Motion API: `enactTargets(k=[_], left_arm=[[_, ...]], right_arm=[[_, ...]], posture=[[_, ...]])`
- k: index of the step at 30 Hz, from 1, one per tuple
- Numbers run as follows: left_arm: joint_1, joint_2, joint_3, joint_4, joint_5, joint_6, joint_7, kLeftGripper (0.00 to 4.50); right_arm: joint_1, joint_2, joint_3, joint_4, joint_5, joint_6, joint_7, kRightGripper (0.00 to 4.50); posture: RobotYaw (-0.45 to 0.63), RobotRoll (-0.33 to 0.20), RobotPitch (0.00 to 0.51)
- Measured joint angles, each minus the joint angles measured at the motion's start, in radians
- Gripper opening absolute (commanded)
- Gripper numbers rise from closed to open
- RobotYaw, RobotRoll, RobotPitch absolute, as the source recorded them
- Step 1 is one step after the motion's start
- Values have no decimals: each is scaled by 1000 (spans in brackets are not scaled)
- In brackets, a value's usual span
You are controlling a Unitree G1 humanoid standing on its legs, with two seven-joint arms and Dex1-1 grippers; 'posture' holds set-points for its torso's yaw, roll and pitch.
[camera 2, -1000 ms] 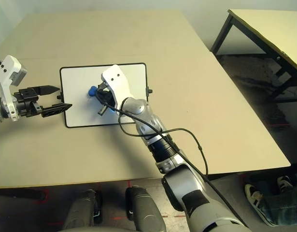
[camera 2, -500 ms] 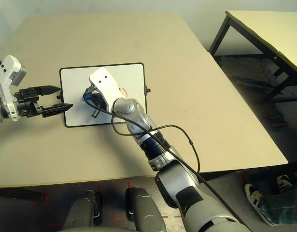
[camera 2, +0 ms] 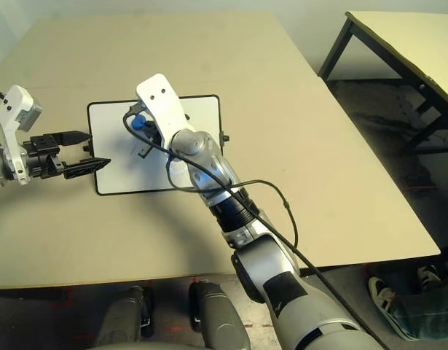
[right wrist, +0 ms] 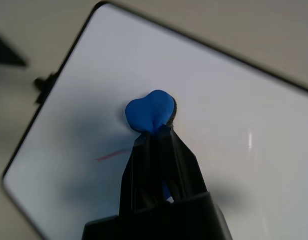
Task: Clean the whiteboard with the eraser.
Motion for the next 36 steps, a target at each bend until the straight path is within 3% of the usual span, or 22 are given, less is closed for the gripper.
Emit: enactTargets(k=[12,18,24,29,36], left_arm=[[7,0,0,-27,-6,24,1,4500],[16,0,0,-34,-9,28,2,4500],[18,0,0,-34,-11,32,2,4500],[18,-3,-1,-34,-18,32,2,4500],[18,-9,-3,-35,-25,34,3,4500]], right_arm=[[-3,41,54,96,2,-20,32,1],[-104,20,-12,158,2,-19,-22,1],[-137,8,-60,150,2,19,-49,1],[-131,8,-59,114,2,52,-51,1],[-38,-1,-17,10,-2,98,-37,1]], posture=[[-32,0,171],[-41,0,172],[-49,0,172],[-47,0,172],[-47,0,173]])
